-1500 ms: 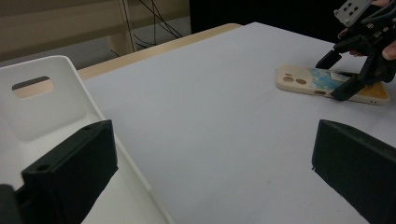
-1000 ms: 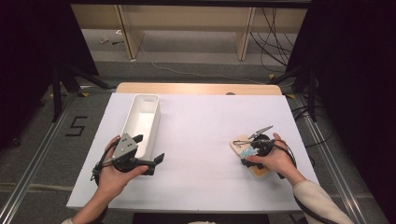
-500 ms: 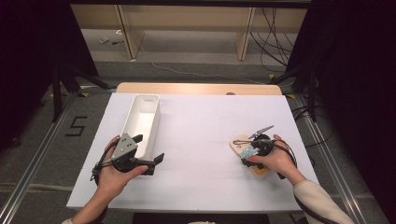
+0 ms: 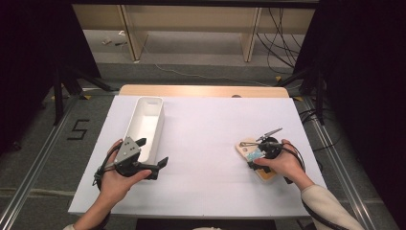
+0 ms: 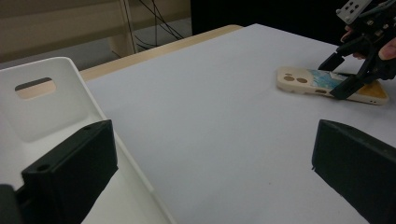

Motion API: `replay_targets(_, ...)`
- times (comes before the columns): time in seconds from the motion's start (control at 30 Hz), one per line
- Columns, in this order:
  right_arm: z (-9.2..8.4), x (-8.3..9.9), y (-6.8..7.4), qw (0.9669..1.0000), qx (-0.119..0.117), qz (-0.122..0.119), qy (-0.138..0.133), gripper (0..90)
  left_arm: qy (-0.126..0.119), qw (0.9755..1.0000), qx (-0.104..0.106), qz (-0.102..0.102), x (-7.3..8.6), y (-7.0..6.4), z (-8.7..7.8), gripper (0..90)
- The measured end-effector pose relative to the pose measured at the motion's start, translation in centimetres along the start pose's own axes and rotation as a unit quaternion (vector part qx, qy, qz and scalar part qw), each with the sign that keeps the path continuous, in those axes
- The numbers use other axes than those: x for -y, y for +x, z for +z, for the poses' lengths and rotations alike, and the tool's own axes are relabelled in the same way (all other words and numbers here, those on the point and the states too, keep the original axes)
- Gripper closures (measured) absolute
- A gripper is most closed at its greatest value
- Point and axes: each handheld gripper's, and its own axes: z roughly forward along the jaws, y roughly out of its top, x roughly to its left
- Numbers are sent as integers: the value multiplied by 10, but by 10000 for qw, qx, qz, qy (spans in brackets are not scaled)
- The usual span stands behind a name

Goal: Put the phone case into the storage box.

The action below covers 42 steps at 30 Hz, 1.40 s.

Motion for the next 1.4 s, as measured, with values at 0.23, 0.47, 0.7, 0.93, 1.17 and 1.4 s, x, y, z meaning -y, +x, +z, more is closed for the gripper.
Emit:
replay_targets(0.23,-1,0,-1,10000,-47,6,-86,111,14,10000,-3,9,0,0,0,0)
replay_targets(0.47,-5,-2,0,9998,-8,43,-175,112,6,10000,-2,-1,0,0,0,0)
replay_targets(0.7,-9,-3,-2,9994,8,81,-329,112,-9,10000,-12,-13,0,0,0,0)
replay_targets(0.93,-12,-4,-2,9987,19,119,-501,113,-24,10000,-18,-24,-1,0,-1,0)
replay_targets(1.17,-16,-6,-1,9971,41,100,-759,113,-32,10000,-24,-25,-1,0,-1,0)
replay_targets(1.4,-20,-8,1,9944,23,17,-1059,114,-38,10000,-24,-21,-1,0,-1,0)
